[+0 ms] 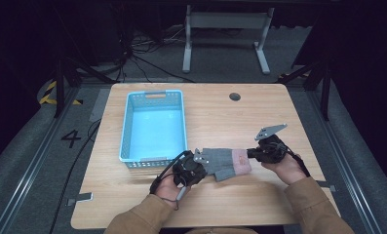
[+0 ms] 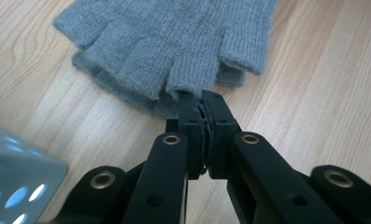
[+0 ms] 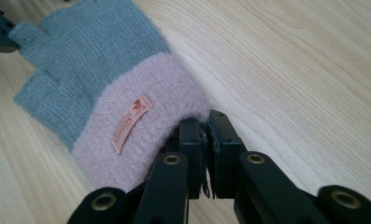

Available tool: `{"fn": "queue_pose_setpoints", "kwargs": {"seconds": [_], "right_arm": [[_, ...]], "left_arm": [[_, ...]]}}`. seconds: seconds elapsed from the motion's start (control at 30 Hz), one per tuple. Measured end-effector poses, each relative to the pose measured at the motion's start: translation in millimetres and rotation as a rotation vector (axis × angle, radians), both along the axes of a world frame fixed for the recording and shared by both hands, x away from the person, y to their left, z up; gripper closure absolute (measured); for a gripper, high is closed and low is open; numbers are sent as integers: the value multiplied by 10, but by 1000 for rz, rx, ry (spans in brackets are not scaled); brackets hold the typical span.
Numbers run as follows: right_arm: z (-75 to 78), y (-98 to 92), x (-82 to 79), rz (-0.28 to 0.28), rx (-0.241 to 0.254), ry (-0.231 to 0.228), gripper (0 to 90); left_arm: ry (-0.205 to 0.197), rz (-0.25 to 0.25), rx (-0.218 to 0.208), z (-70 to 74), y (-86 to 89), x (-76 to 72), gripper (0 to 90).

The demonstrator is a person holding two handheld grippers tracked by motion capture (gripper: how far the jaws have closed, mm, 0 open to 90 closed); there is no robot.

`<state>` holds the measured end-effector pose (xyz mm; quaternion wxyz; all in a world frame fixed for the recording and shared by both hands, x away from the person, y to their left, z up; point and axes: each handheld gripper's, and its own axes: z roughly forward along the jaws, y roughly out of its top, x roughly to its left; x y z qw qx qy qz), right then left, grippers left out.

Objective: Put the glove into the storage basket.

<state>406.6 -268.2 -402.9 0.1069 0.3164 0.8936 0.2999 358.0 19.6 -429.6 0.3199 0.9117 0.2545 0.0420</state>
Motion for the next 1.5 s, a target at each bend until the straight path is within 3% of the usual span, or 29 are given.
{"fn": "queue_pose_setpoints", "kwargs": {"seconds": [0.1,0.2,0.37,0.43,0.53,0.6,0.7,0.73,0.87,0.97,1.1,1.13,1.5], "right_arm": [[-38,5,28,-4,0,7,863],[-133,35,76,-10,-21,24,858],[-197,57,110,-19,-48,30,838],[-192,41,113,-35,-50,26,761],[-172,1,108,-55,-42,28,734],[-147,-35,96,-62,-44,18,721],[-110,-107,70,-63,1,26,692],[-98,-132,60,-69,11,24,689],[-58,-220,44,-87,37,20,664],[-54,-260,40,-87,56,26,640],[-38,-394,31,-123,83,43,619],[-31,-419,28,-130,88,47,614],[62,-536,-8,-138,134,59,597]], "left_arm": [[8,5,7,-20,-16,7,874],[9,-1,41,-62,-31,40,873],[18,-2,52,-87,-40,51,856],[22,-1,52,-94,-40,47,836],[17,0,62,-99,-39,41,785],[3,2,57,-94,-32,35,739],[-11,2,35,-83,-25,30,659],[-35,5,35,-59,-20,24,648],[-42,14,8,-14,-24,6,620],[-53,-7,0,19,-21,-3,609],[-50,-14,-29,79,-55,-16,580],[-25,-14,-54,113,-77,-3,566],[10,-32,-102,331,-185,116,526]]}}
